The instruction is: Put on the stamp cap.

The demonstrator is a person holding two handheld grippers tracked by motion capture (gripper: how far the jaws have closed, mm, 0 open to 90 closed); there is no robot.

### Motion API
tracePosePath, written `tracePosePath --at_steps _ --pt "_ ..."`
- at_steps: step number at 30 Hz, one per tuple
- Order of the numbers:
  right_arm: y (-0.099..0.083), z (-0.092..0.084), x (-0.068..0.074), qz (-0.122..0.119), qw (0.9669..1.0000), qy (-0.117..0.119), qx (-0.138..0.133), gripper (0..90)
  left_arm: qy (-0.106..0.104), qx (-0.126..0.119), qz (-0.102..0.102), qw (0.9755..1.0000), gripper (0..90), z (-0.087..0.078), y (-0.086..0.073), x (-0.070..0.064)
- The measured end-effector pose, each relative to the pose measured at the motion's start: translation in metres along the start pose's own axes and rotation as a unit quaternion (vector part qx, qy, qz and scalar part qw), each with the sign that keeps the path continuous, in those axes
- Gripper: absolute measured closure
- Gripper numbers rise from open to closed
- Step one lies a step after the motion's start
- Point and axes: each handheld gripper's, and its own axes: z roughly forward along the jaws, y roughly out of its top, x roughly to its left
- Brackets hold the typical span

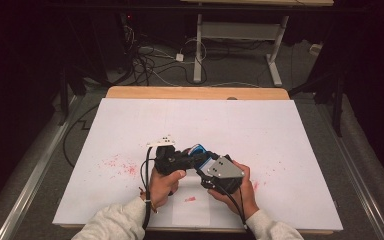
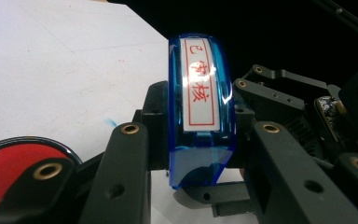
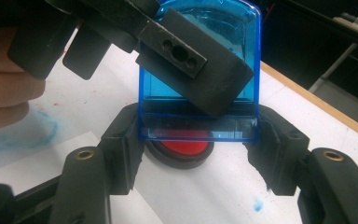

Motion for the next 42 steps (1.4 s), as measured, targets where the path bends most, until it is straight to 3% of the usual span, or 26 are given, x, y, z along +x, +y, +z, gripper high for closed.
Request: tracePosePath --at_steps 4,10,13,20,25,29,35,36,37,40,42 --pt "-0.001 0.0 0.001 0.004 1.0 -0.003 -0.004 40.7 -0.006 -0.011 -0.018 0.9997 67.6 0.0 -0.002 0.001" --pt "-0.001 -0.001 0.002 0.009 0.9998 -0.008 -0.017 40.8 0.001 -0.032 -0.036 0.9988 67.5 0.0 -0.006 -0.003" --pt "-0.001 0.0 0.001 0.012 0.9998 -0.006 -0.018 40.8 0.006 -0.027 -0.024 0.9993 67.5 0.0 -0.004 -0.004" --pt "-0.002 -0.003 0.001 0.004 0.9997 -0.007 -0.024 40.8 0.031 -0.005 0.03 0.9991 66.4 0.0 0.001 -0.012" --pt "0.0 -0.005 0.005 -0.01 0.9995 -0.005 -0.03 40.8 0.031 0.003 0.044 0.9985 58.8 0.004 -0.001 -0.015" --pt "-0.001 -0.005 0.006 -0.007 0.9995 -0.007 -0.031 40.8 0.035 -0.007 0.051 0.9981 58.0 0.0 0.002 -0.015" --pt "-0.003 -0.004 0.005 -0.006 0.9995 -0.009 -0.029 40.8 0.043 -0.014 0.063 0.997 48.4 -0.004 0.004 -0.016" --pt "-0.003 -0.004 0.005 -0.006 0.9995 -0.008 -0.03 40.8 0.034 -0.015 0.064 0.9973 47.8 -0.005 0.005 -0.015" --pt "-0.003 -0.003 0.005 -0.006 0.9995 -0.008 -0.029 40.8 0.033 -0.013 0.07 0.9969 63.1 -0.005 0.005 -0.016" --pt "-0.004 -0.003 0.005 -0.007 0.9995 -0.009 -0.03 40.8 0.043 -0.016 0.069 0.9965 66.8 -0.005 0.004 -0.018" --pt "-0.003 -0.004 0.005 -0.011 0.9995 -0.01 -0.029 40.8 0.039 -0.018 0.066 0.9969 67.7 -0.005 0.003 -0.017"
